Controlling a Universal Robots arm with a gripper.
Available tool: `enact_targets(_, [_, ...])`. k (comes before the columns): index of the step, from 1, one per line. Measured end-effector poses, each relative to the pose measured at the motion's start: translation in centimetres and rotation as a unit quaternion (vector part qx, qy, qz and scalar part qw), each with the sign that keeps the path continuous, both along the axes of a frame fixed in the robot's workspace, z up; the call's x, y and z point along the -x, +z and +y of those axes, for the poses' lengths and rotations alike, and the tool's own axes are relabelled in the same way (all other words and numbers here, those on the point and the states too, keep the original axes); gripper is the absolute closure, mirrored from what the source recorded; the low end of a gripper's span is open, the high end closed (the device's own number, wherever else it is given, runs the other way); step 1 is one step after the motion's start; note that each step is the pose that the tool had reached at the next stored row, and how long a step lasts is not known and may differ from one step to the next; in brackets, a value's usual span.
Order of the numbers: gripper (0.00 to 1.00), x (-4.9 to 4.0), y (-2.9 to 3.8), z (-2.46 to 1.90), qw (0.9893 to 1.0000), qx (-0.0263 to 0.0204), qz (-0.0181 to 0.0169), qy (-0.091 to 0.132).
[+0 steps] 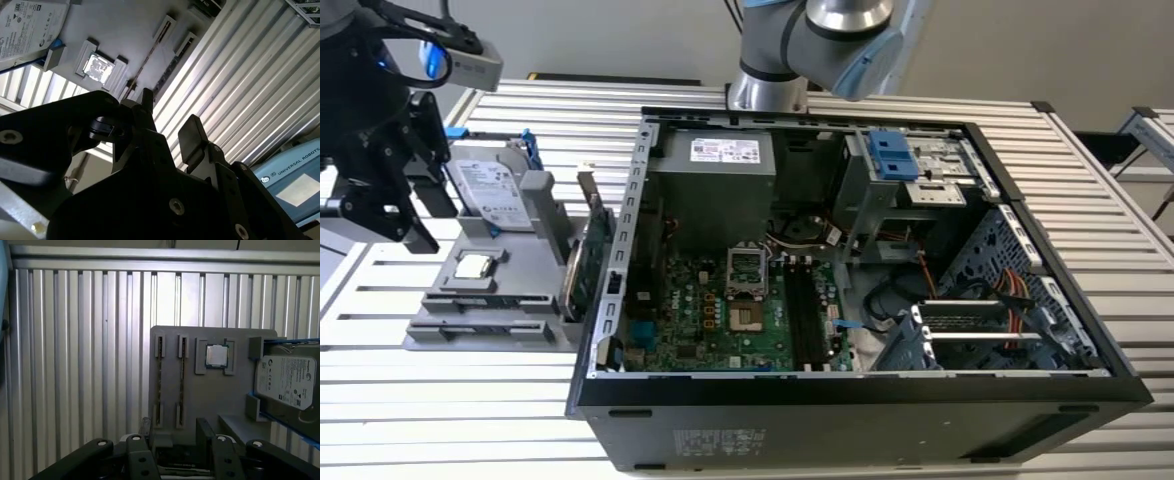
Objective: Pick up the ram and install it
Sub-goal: 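Pick up the ram and move it above insertion slot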
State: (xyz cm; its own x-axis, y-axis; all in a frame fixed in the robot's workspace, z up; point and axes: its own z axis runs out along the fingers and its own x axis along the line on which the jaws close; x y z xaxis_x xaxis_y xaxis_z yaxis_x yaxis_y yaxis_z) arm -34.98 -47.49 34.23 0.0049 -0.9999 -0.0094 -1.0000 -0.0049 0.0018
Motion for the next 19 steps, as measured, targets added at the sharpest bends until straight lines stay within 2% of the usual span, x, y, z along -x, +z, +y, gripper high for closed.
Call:
enact_targets(13, [0.0,0.0,-0.84,0.07,1.0,0.0008,0.0,0.0])
enact_targets(19, [0.0,0.0,-1.2,0.12,1.0,0.003,0.0,0.0])
